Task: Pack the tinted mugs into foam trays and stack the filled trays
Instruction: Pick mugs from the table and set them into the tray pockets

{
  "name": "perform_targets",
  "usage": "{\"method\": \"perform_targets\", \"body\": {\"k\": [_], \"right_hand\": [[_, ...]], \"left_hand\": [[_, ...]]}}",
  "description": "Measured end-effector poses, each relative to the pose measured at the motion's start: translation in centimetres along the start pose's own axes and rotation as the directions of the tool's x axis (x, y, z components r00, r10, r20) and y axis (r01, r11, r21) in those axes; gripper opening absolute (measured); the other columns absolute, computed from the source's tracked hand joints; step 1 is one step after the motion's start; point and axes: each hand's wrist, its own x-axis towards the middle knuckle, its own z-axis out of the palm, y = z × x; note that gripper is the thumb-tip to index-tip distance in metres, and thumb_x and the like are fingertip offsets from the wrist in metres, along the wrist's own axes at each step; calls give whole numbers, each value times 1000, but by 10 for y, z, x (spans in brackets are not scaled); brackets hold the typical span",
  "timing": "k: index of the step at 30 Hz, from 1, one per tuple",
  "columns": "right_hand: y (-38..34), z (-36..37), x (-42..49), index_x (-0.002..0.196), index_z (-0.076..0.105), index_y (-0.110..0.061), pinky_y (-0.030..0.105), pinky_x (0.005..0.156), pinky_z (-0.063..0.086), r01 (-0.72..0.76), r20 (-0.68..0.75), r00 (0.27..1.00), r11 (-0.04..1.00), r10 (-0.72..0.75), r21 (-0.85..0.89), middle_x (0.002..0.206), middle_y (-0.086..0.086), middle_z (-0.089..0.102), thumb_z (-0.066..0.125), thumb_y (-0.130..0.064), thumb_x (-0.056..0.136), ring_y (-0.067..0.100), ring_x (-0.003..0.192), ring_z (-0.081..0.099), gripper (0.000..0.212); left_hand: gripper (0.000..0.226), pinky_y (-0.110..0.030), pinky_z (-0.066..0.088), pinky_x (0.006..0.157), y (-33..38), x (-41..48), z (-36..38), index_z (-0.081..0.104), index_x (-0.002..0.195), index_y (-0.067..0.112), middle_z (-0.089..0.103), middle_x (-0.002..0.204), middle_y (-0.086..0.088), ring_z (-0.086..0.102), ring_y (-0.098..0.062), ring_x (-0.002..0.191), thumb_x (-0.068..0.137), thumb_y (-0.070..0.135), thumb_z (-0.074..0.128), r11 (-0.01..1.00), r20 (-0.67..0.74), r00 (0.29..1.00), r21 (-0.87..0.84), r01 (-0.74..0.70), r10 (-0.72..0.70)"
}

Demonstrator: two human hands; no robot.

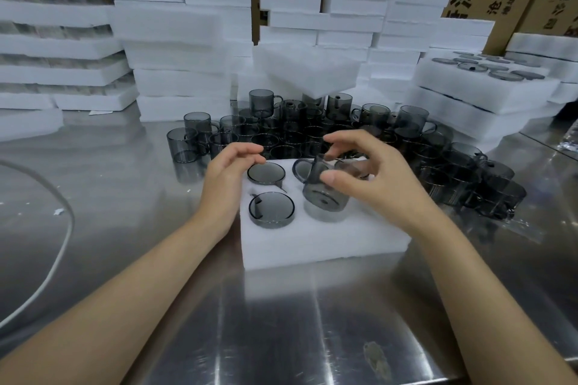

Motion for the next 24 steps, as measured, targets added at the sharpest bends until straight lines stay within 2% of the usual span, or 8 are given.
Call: {"method": "perform_targets", "body": {"k": [4,9,12,14,18,22,24], "right_hand": [[-6,8,-4,101,62,-42,34,75,51,143,22,989,916,-145,-374,98,-20,54,65,-65,67,6,79,62,41],[-11,10,-6,98,62,-35,32,64,47,206,60,976,804,-208,-557,94,-17,50,55,-70,67,7,73,52,47],[-13,14,-7,99,63,-31,32,64,46,221,100,974,771,-201,-597,94,-16,49,52,-73,67,4,71,48,54],[-14,14,-7,103,63,-30,32,72,47,204,109,979,797,-173,-569,101,-16,50,52,-73,67,3,81,51,57],[-12,14,-8,134,53,-34,31,95,43,206,228,968,839,-101,-504,131,-23,47,53,-57,81,3,115,51,58],[-8,17,-6,144,43,-28,33,104,39,190,321,947,834,-17,-518,141,-16,50,47,-45,90,7,126,47,57],[-6,16,-5,147,37,-26,32,108,35,202,358,934,817,6,-540,146,-12,45,47,-40,96,8,132,42,54]], "left_hand": [[29,-49,39,109,1,0,1,69,83,21,70,76,6,61,-17,96,90,-1,50,1000,-1,1000,0,1,-1],[28,-45,41,107,3,-1,1,68,84,19,69,76,7,61,-15,95,89,-2,50,1000,-5,1000,23,-2,3],[27,-45,41,107,3,-1,2,68,85,19,68,76,6,61,-15,94,89,-2,50,1000,-5,1000,25,-3,4],[27,-45,41,107,3,-1,2,68,85,19,69,75,7,61,-14,94,89,-2,50,1000,-7,1000,24,-8,8],[28,-47,40,108,2,-1,1,68,85,19,69,76,7,60,-16,94,90,-1,50,1000,-1,1000,20,-5,5],[27,-45,42,105,1,-1,2,68,85,21,69,78,7,61,-16,95,89,1,51,999,8,1000,40,-7,7],[25,-41,46,100,2,-2,2,67,85,21,69,82,6,62,-14,93,86,3,51,998,-3,999,53,-40,40]]}}
